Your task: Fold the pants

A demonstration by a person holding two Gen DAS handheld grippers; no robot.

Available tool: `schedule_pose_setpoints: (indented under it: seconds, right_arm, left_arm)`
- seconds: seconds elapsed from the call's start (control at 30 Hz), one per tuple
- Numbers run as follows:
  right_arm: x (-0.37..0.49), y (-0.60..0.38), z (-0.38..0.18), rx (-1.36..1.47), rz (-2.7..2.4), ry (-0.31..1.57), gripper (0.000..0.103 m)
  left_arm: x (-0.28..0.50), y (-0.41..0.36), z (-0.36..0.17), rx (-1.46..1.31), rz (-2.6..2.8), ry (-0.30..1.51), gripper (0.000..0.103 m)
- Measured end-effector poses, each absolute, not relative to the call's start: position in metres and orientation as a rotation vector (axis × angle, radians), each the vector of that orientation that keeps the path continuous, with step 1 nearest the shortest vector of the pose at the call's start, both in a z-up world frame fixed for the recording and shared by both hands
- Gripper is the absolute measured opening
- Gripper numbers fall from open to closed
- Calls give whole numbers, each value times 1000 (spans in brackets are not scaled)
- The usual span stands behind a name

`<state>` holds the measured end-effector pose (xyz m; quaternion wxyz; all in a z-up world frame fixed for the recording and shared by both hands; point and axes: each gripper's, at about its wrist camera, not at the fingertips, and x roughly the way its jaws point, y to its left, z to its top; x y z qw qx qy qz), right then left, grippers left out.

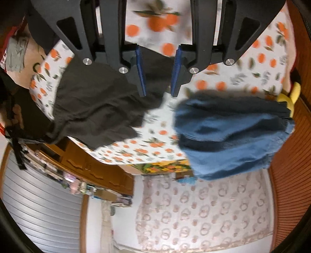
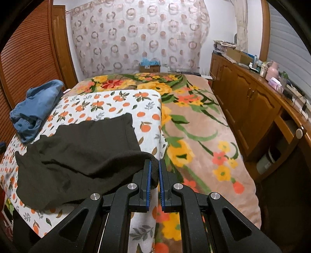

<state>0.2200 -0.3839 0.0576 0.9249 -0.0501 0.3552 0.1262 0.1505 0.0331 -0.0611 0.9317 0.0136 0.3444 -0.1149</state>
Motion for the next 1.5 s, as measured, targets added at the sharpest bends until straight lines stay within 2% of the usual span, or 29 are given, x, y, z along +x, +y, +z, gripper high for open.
schedule_pose_setpoints:
  seconds: [0.33, 0.47, 0.6, 0.8, 0.83, 0.87, 0.9, 0.97, 1.3, 1.5]
  right_arm:
    - [217, -382, 53, -108, 270, 734, 7]
    - [214, -382, 49, -104, 273, 734, 7]
    - [214, -383, 48, -105, 275, 737, 7]
    - [214, -383, 46, -105, 274, 739, 7]
    - [214, -383, 46, -105, 275, 740, 7]
    - [213, -383, 46, -106, 275, 739, 7]
    - [213, -383, 45, -107, 276, 738, 7]
    - [212, -383, 45, -111, 278, 735, 7]
    - [217, -384, 38, -112, 270, 745, 7]
    - [225, -386, 32, -103, 256, 761, 7]
  left_arm:
    - [125, -45, -90, 89, -451, 775, 27]
    - [118, -57, -97, 111, -492, 795, 34]
    - [114, -64, -103, 115, -536, 807, 47]
    - [120, -69, -112, 151, -494, 831, 47]
    - [121, -69, -113, 162, -479, 832, 46]
    - [123, -68, -113, 164, -478, 832, 39]
    - [124, -67, -111, 163, -483, 831, 24]
    - [128, -65, -107, 169, -482, 825, 8]
    - [203, -41, -53, 178, -368, 717, 6]
    - [250, -29, -59, 135, -312, 755, 11]
